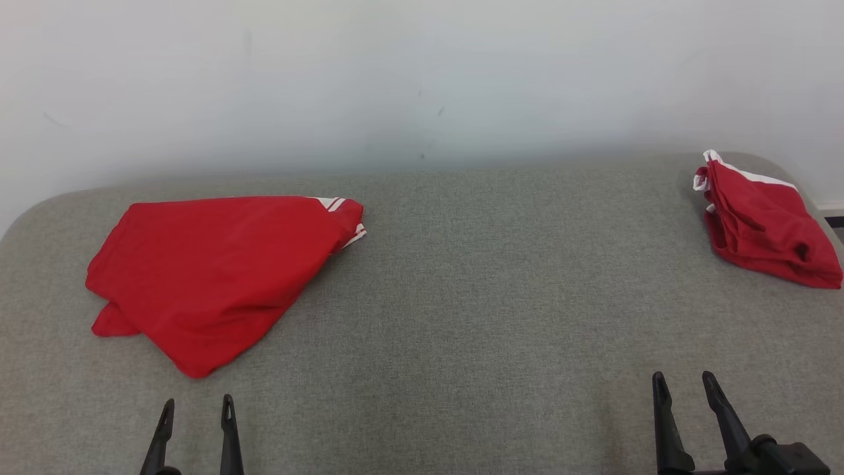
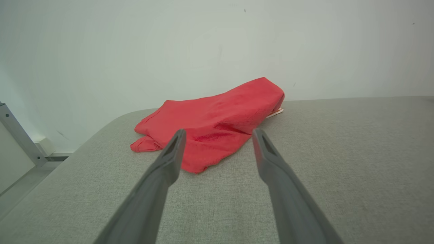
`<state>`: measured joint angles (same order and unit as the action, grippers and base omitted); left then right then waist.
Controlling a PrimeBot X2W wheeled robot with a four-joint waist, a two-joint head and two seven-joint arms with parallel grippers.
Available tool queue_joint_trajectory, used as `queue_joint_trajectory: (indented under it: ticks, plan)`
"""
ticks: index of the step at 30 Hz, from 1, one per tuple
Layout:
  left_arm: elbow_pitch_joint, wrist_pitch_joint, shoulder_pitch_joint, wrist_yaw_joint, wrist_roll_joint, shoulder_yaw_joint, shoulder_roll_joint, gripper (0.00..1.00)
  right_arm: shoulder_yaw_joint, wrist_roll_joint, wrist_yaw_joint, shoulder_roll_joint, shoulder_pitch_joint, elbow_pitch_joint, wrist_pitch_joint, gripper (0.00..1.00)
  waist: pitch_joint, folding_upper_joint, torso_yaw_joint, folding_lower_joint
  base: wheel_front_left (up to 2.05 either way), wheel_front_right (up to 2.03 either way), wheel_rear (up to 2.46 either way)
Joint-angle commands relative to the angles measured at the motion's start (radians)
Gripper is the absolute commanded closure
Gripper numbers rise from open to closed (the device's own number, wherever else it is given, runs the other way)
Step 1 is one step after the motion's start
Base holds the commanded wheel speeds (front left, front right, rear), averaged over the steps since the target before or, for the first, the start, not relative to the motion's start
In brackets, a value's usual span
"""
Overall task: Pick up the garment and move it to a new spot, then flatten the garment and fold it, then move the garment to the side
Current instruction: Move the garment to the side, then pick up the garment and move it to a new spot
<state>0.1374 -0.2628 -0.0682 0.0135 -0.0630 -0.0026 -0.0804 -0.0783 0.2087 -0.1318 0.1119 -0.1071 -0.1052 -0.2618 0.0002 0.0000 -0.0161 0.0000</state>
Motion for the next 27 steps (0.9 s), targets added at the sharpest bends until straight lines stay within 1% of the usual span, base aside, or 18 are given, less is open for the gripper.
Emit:
queue_joint_trajectory:
  ticks: [1,5,19,22,27]
  plan:
    - [0.003,-0.003,-0.012,0.001,-0.005,0.002,0.003,0.0,0.001,-0.007,0.003,-0.004,-0.01,0.0,-0.004,0.0,-0.002,0.0,0.001,0.0,0.0,0.0,0.0]
    - [0.011,-0.003,-0.012,-0.005,-0.006,0.007,0.005,0.0,0.007,-0.009,0.003,-0.014,-0.013,-0.003,-0.004,0.0,-0.006,0.0,0.004,0.0,0.0,0.0,0.0]
    - [0.014,-0.003,-0.006,-0.017,0.005,0.011,0.008,0.0,0.019,-0.015,0.003,-0.017,-0.021,-0.005,-0.004,0.0,-0.004,0.0,0.023,0.0,0.0,0.0,0.0]
    - [0.015,-0.003,-0.006,-0.017,0.01,0.012,0.008,0.0,0.023,-0.017,0.003,-0.019,-0.023,-0.006,-0.004,0.0,-0.001,0.0,0.039,0.0,0.0,0.0,0.0]
    - [0.012,-0.003,0.003,-0.018,0.014,0.01,0.01,0.0,0.027,-0.014,0.003,-0.022,-0.028,-0.004,-0.004,0.0,0.006,0.0,0.094,0.0,0.0,0.0,0.0]
